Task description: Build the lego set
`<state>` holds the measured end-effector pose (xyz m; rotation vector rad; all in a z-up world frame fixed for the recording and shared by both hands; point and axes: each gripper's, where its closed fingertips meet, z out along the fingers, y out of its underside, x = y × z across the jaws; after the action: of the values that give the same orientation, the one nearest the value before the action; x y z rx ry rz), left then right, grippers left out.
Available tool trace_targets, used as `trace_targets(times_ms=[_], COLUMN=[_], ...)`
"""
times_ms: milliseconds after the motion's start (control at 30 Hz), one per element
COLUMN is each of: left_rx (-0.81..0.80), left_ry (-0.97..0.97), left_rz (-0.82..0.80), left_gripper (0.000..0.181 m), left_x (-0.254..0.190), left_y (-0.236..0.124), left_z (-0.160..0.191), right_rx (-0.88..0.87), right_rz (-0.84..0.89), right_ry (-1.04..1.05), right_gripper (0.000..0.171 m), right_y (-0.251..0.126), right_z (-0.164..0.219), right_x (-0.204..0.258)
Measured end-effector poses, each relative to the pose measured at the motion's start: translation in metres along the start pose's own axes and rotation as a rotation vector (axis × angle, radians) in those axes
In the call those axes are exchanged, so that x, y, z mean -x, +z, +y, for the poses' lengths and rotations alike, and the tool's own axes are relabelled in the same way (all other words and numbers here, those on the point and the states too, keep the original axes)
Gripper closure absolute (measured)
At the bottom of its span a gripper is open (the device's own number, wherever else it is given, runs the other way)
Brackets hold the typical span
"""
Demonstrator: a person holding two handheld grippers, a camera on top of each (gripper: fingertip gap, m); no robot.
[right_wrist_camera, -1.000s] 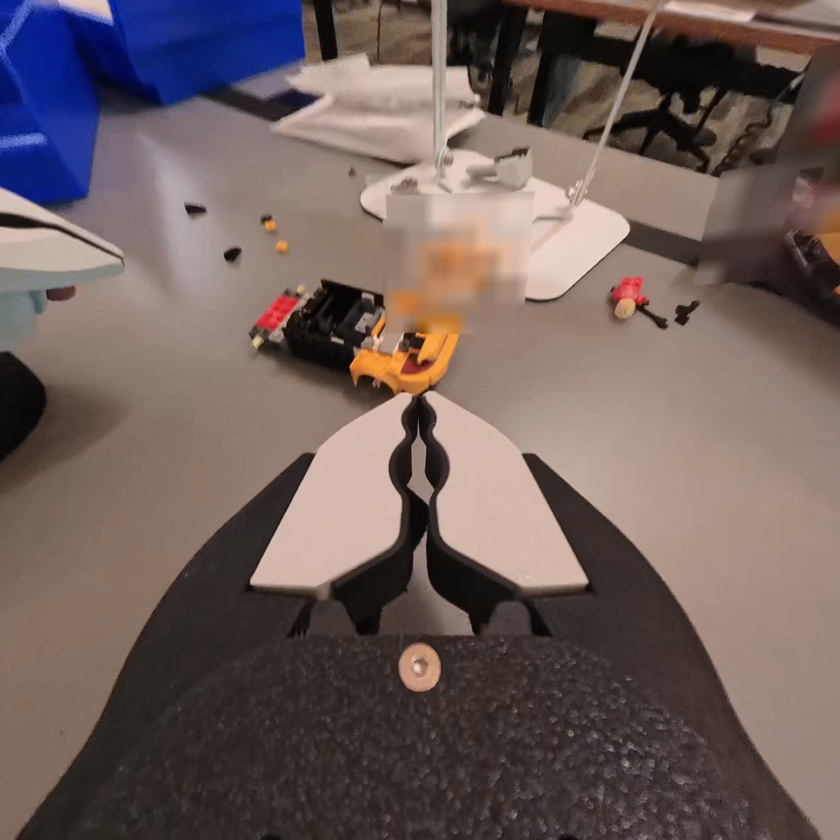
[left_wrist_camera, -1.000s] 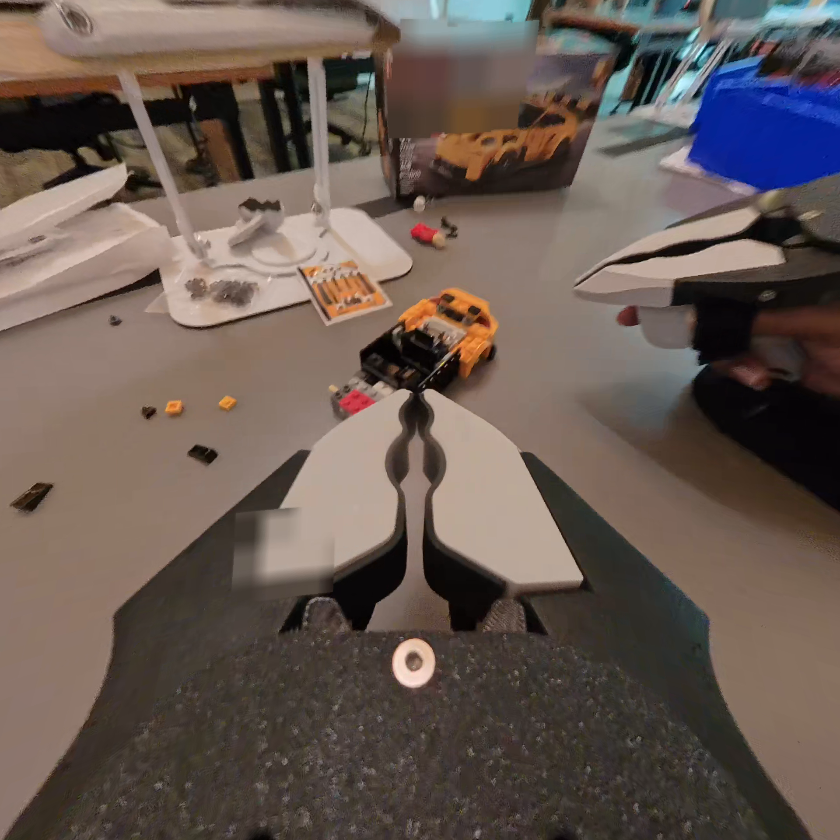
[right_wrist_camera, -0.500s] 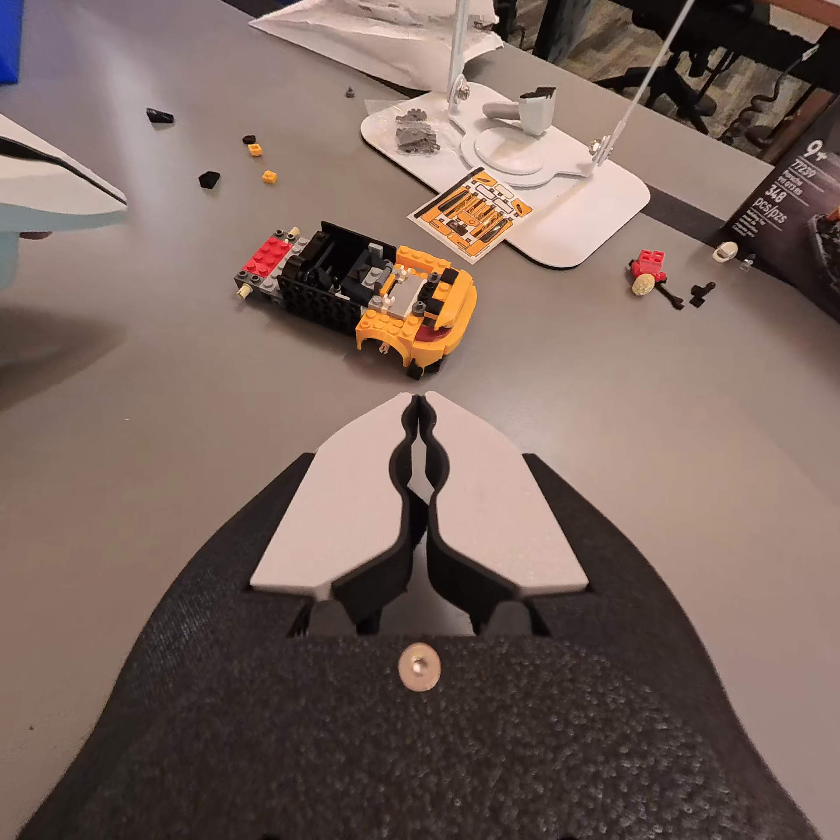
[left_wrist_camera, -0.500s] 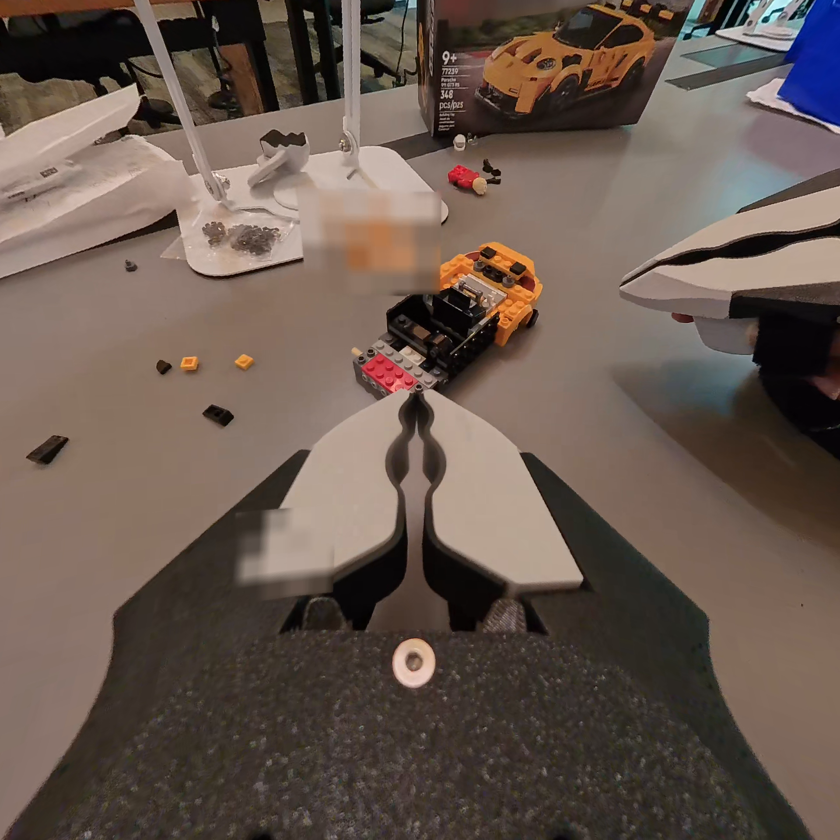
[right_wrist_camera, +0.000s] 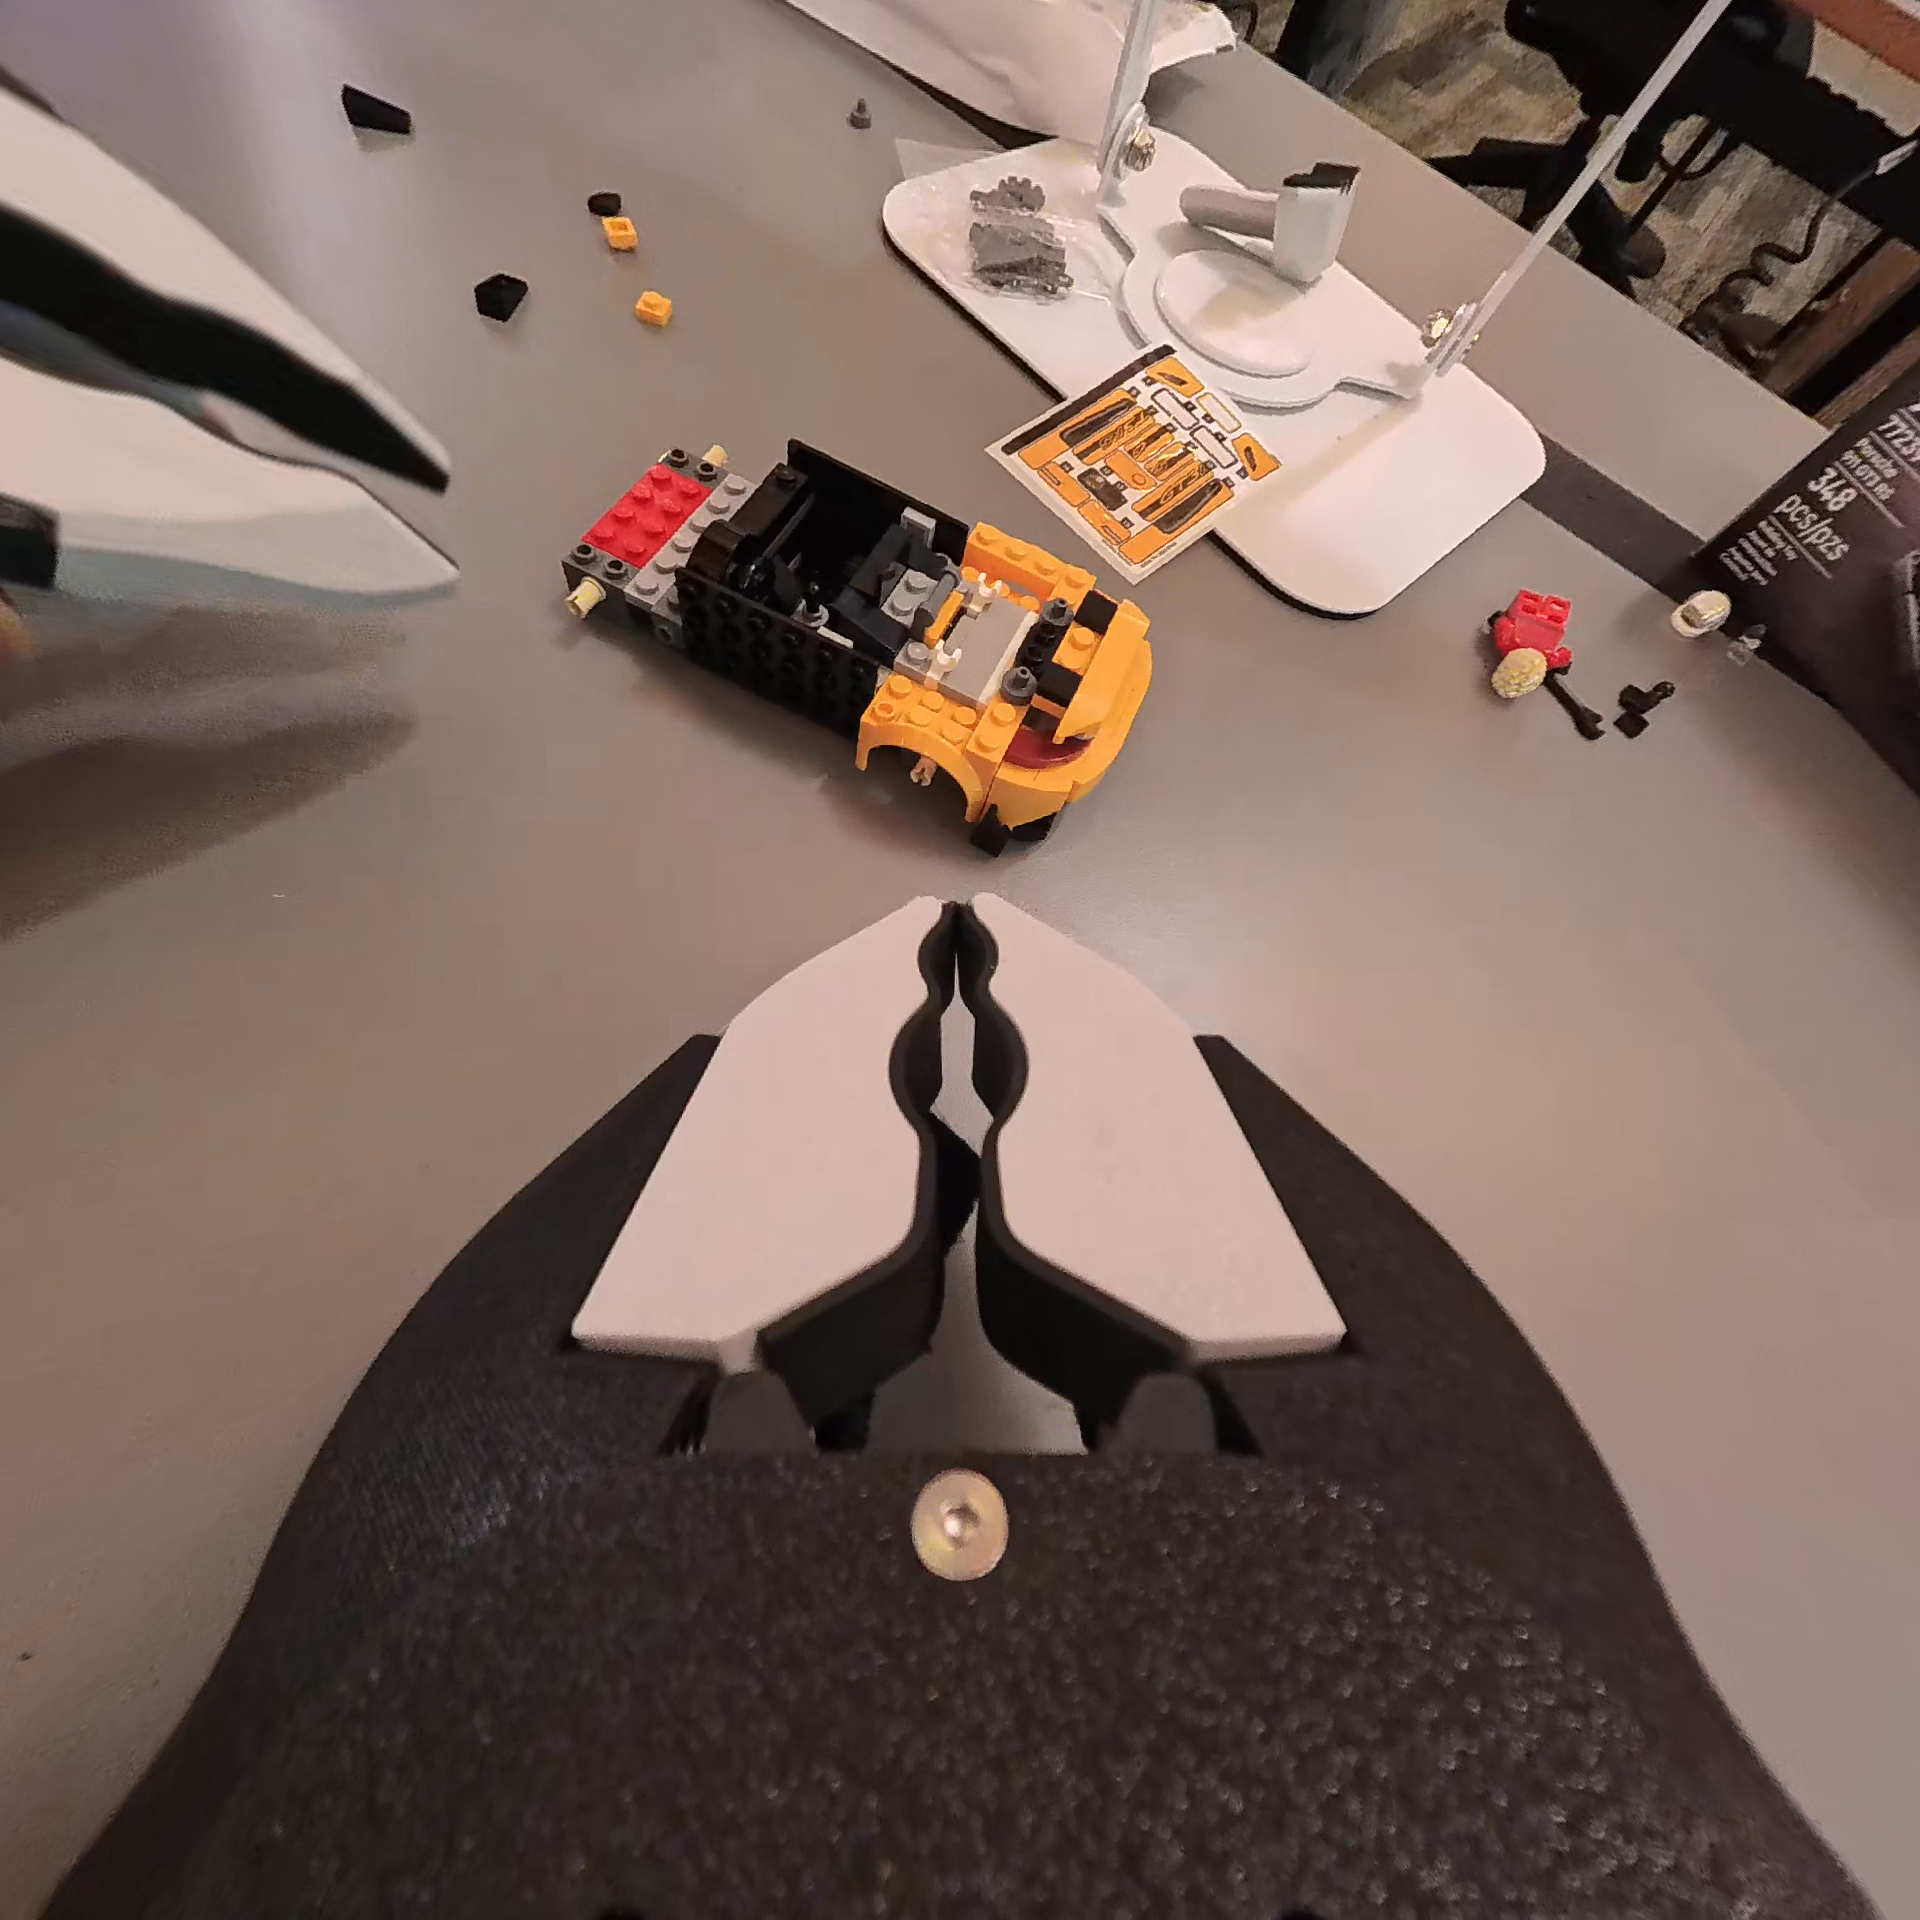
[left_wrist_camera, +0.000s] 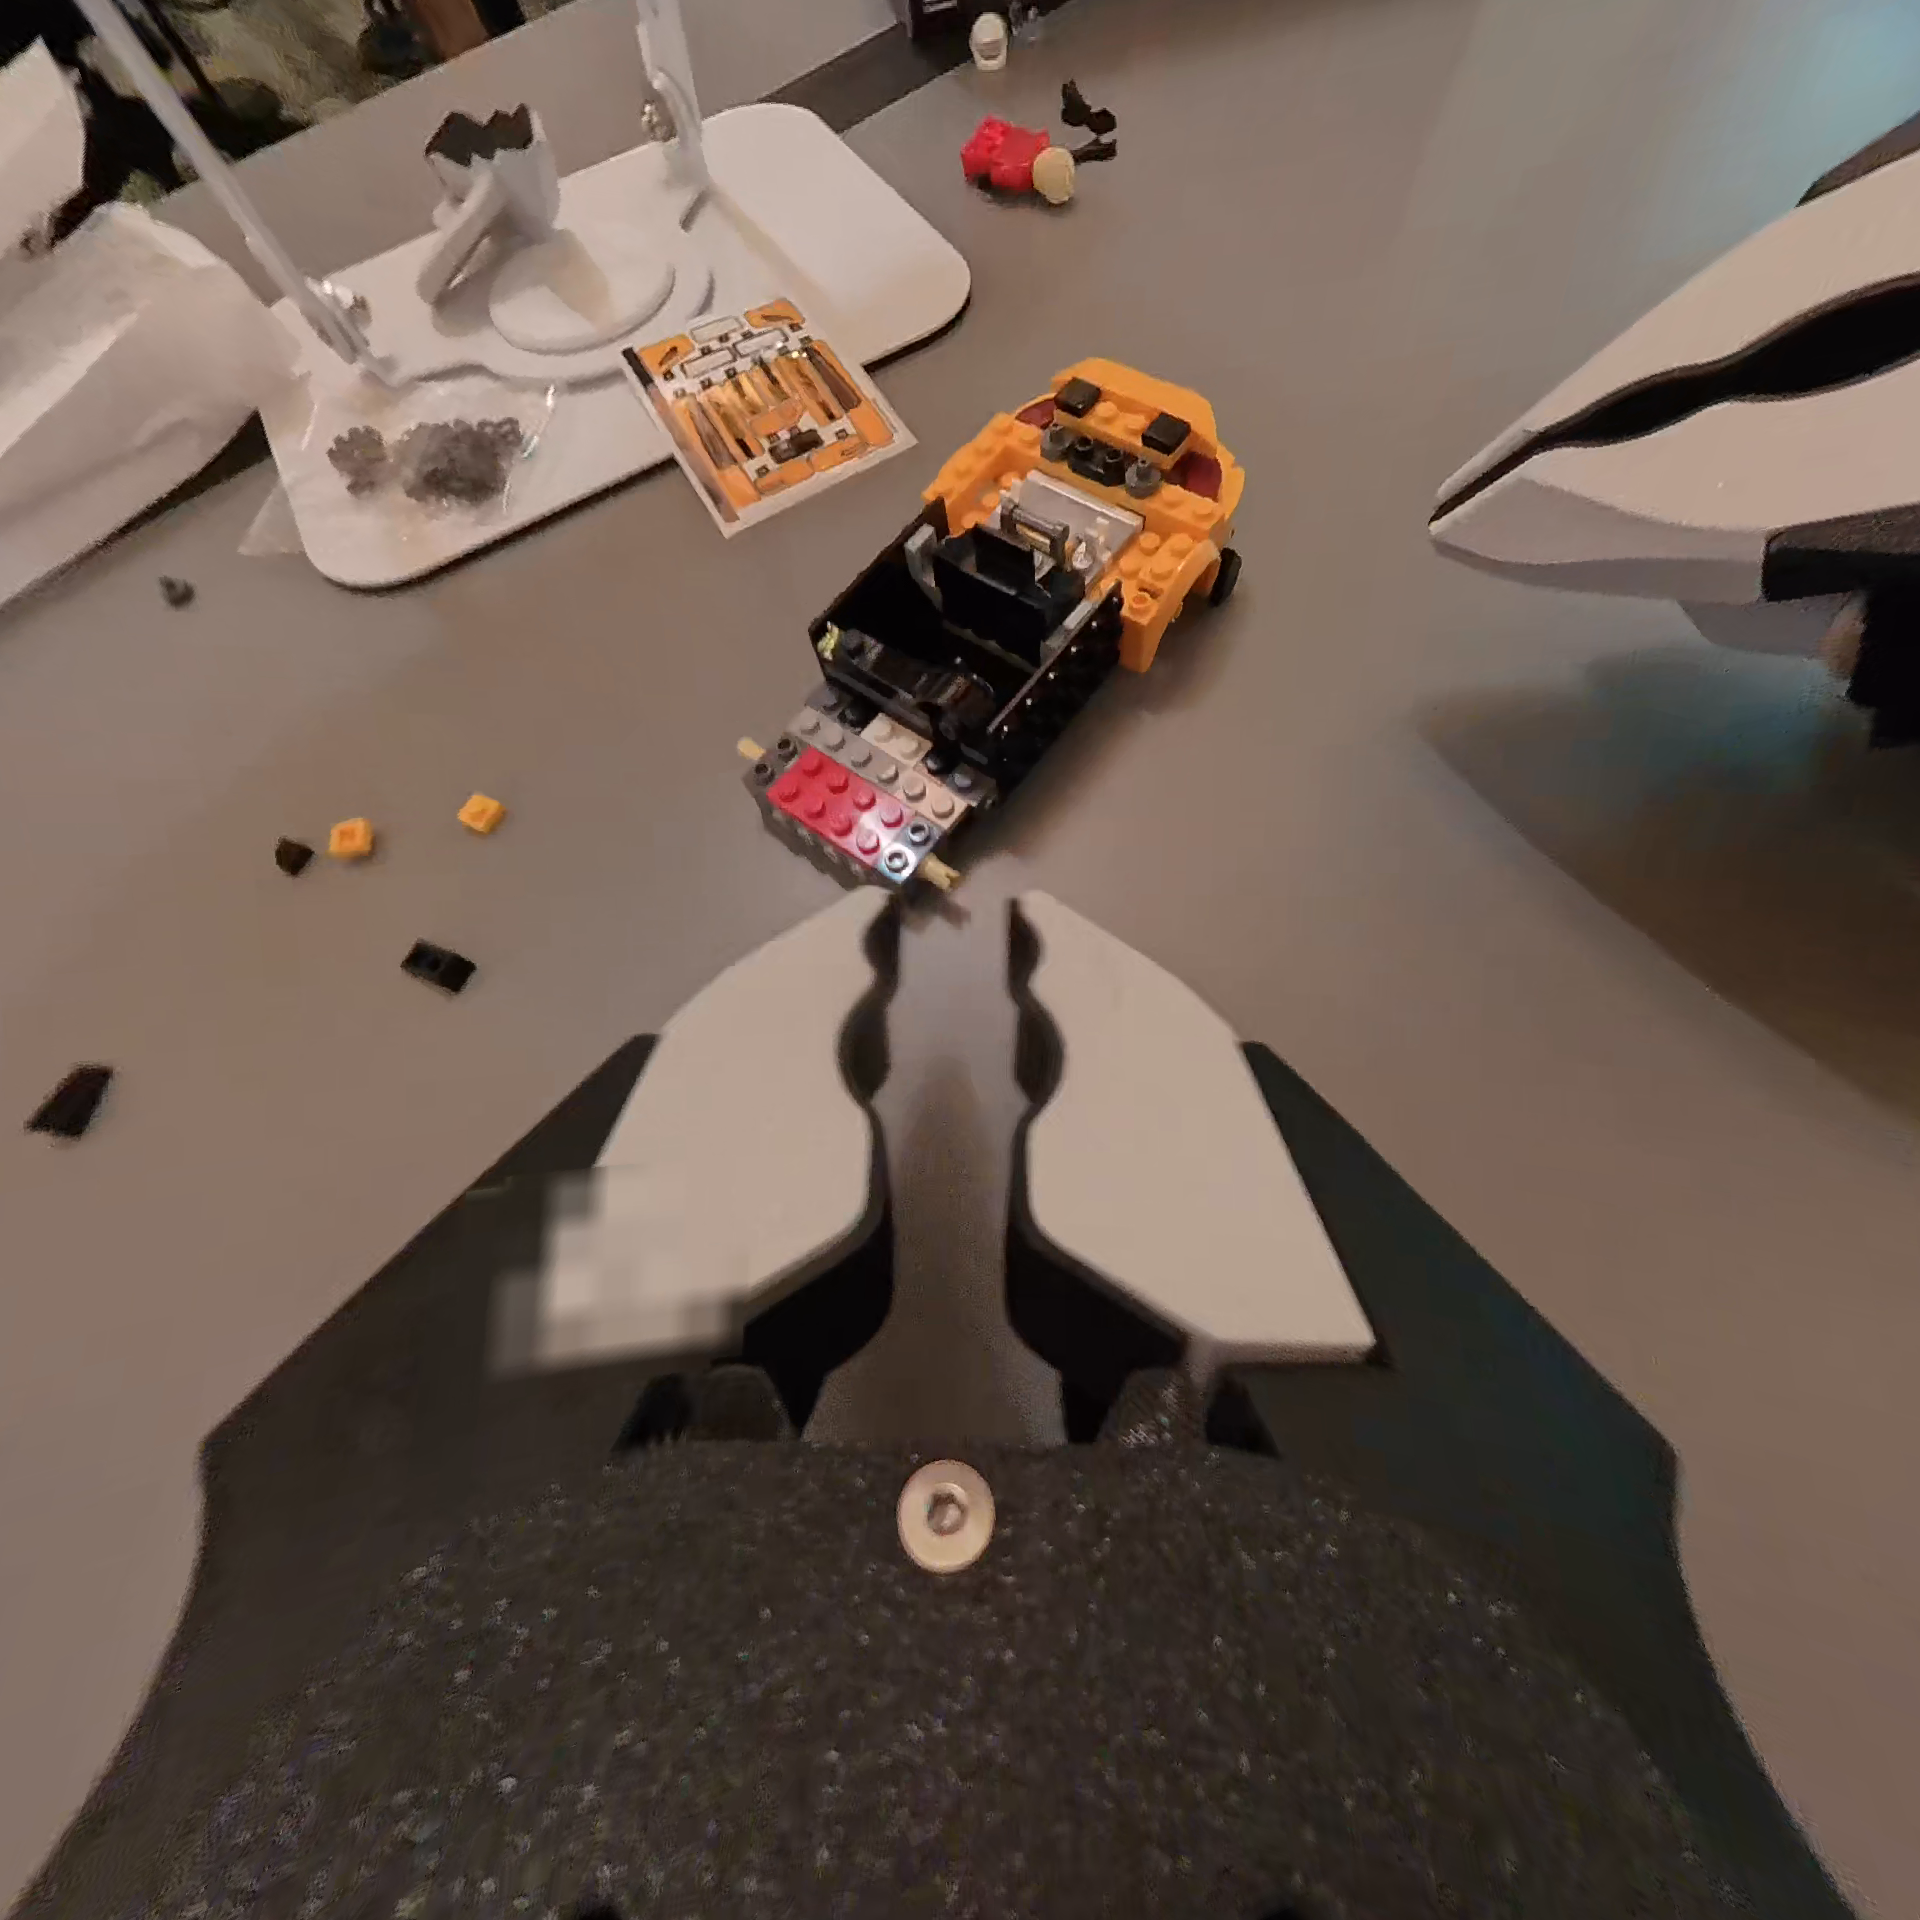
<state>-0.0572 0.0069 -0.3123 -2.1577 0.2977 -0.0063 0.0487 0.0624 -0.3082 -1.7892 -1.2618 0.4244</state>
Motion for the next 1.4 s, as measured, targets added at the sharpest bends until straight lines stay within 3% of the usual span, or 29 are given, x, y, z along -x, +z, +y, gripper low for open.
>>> trace_targets(times_ms=[133,300,433,533,667,900,1233,1400], left_rx=[0.016,0.068,0.183,0.199,0.186,-0.037,-0.287,-0.321], left_ry=[0.144,0.242,0.303,0.299,0.261,-0.013,-0.13,-0.153], left_rz=[0.085,0.279,0.336,0.375,0.41,0.714,1.088,1.206], left_gripper=[0.107,0.076,0.077,0.117,0.117,0.118,0.118,0.118], left_x=[0.006,-0.001,-0.003,-0.005,-0.007,-0.013,-0.04,-0.049], left_y=[0.02,0.049,0.071,0.07,0.058,0.014,-0.039,-0.056], left_z=[-0.006,-0.014,-0.013,-0.013,-0.006,-0.029,-0.067,-0.071], right_rx=[-0.006,-0.013,-0.026,-0.037,-0.077,-0.154,-0.181,-0.164], right_rz=[-0.01,-0.029,-0.043,-0.056,-0.078,-0.105,-0.175,-0.161], right_ry=[0.019,0.029,0.038,0.047,0.06,0.119,0.038,-0.03], right_gripper=[0.171,0.171,0.171,0.171,0.171,0.171,0.171,0.171], right_y=[0.0,-0.001,-0.002,-0.003,-0.007,-0.019,-0.045,-0.049], right_z=[-0.001,-0.002,-0.003,-0.005,-0.01,-0.022,-0.048,-0.051], right_x=[-0.001,0.0,0.0,0.001,0.001,0.0,0.054,0.076])
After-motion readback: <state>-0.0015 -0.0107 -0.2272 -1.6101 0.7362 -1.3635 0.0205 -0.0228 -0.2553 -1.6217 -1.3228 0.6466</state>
